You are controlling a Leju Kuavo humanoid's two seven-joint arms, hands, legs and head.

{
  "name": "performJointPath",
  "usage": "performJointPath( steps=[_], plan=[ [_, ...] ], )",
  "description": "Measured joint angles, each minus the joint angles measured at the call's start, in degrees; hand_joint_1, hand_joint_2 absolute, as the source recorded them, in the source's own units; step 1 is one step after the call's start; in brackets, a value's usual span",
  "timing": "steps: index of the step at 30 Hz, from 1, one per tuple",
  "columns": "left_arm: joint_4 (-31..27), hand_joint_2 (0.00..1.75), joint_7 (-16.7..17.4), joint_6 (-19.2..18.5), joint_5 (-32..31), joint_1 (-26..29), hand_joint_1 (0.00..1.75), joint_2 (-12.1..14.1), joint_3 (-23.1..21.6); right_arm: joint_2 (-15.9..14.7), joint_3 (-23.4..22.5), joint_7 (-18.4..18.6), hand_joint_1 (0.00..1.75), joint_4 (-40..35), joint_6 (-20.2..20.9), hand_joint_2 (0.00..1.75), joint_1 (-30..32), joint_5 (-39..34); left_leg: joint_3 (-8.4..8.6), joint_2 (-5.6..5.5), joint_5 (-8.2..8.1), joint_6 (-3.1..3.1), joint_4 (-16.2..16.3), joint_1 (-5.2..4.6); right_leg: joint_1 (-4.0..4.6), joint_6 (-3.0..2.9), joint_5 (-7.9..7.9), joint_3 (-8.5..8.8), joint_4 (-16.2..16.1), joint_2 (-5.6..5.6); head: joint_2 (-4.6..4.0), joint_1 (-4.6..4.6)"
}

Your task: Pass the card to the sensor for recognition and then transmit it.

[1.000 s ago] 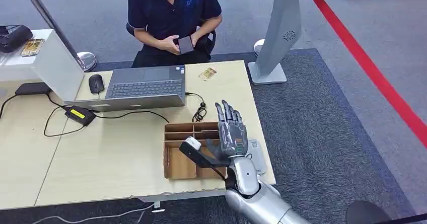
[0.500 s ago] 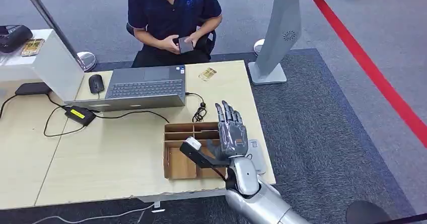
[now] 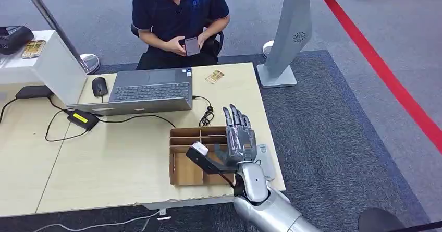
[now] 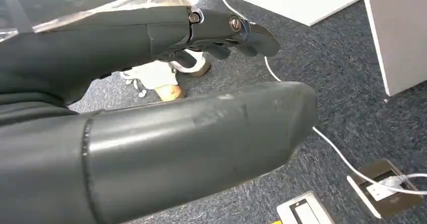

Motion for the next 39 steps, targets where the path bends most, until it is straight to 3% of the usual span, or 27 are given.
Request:
performJointPath(
  steps=[11,28,33,39],
  plan=[
    [0.0,0.00,0.0,0.0,0.3,0.0,0.00,0.0,0.0,0.0,0.0,0.0,0.03,0.0,-0.2,1.75,0.0,-0.2,0.00,0.00,0.00,0.00,0.0,0.00,0.00,0.00,0.00,0.00,0.0,0.00,0.00,0.00],
    [0.0,0.00,0.0,0.0,0.6,0.0,0.00,0.0,0.0,0.0,0.0,0.0,0.17,0.0,-0.1,1.75,-0.3,0.0,0.00,0.00,0.00,0.00,0.0,0.00,0.00,0.00,0.00,0.00,0.0,0.00,0.00,0.00],
    [0.0,0.00,0.0,0.0,0.6,0.0,0.00,0.0,-0.1,0.0,0.0,0.0,0.31,0.0,-0.1,1.75,-0.4,0.0,0.00,0.00,0.00,0.00,0.0,0.00,0.00,0.00,0.00,0.00,0.0,0.00,0.00,0.00],
    [0.0,0.00,0.0,0.0,0.6,0.0,0.00,0.0,-0.3,0.0,0.0,0.0,0.31,0.0,-0.1,1.75,-0.4,0.0,0.00,0.00,0.00,0.00,0.0,0.00,0.00,0.00,0.00,0.00,0.0,0.00,0.00,0.00]
  ],
)
